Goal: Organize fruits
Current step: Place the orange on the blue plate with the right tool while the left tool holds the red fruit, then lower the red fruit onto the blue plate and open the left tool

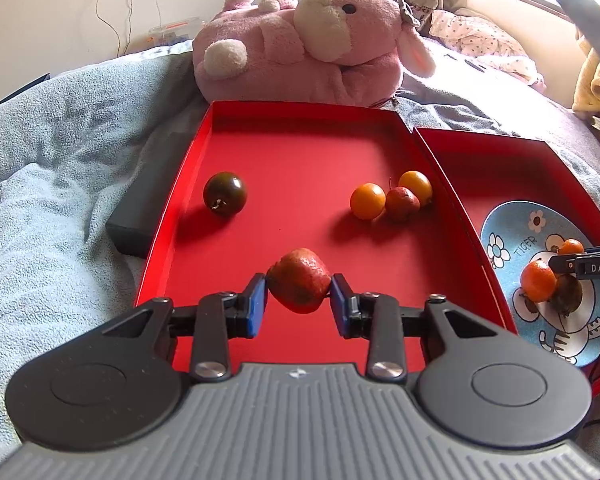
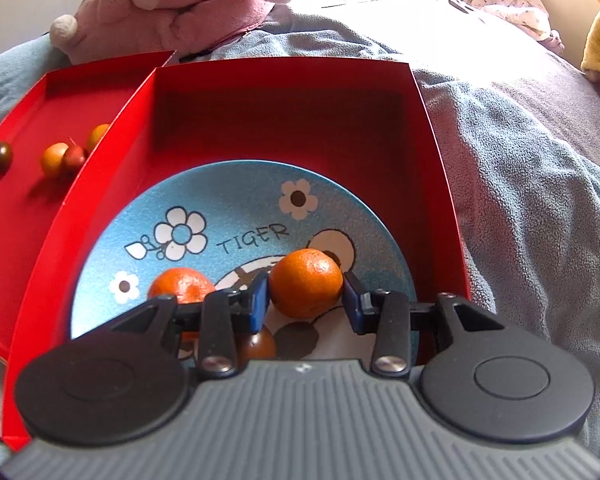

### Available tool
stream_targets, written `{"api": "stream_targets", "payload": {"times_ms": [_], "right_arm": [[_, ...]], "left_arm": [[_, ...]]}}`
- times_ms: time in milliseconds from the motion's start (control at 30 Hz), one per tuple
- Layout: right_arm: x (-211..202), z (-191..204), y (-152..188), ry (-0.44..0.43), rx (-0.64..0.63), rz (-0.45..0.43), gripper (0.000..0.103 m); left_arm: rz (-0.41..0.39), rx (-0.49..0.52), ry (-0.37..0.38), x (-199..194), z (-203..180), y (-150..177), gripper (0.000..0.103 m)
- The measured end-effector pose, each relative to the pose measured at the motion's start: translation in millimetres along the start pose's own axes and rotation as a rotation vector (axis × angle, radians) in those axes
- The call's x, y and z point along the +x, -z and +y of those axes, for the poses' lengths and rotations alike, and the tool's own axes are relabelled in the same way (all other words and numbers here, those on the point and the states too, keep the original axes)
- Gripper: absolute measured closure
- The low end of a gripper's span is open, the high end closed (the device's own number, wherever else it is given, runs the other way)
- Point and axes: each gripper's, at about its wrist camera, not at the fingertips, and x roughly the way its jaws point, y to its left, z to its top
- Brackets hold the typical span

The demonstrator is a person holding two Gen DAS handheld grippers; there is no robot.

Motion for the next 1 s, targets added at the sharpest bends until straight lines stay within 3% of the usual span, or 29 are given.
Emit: {"api": "stream_targets", "payload": {"times_ms": [133,233,367,533,700,867,1000], "right_arm": [[-20.9,-2.8,12.0,-0.002,0.023,-0.063,0.060],[-39.2,-6.2,26.0,-0.018,0.040,-0.127,0.050],[-54.4,-11.8,41.2,-0.025,0.051,-0.192,0.050],[-74.3,-8.4,58.6,-0.096,0.025,-0.247,0.050],[-89.6,3.3,71.8,-0.149,-0.038,-0.277,0.050],[-96.7,1.8,74.7,-0.184,-0.028,-0.275,0.050],[-100.8,-3.9,77.3,-0.187,-0.025,-0.266,0.050]], "left_arm": [[0.002,0.001,-0.004,0.8,-0.6,-0.6,0.064],[0.002,0.012,-0.007,1.5,-2.9,-1.7,0.064],[-0.010,0.044,-0.012,0.5,-9.0,-3.3,0.064],[-0.056,0.097,-0.020,-7.7,-23.7,-13.3,0.064],[-0.078,0.109,0.067,-15.1,-56.4,-32.6,0.064],[-0.093,0.188,0.189,-16.6,-116.1,-44.6,0.064],[-0.072,0.260,0.244,-1.6,-166.9,-41.2,0.064]]}}
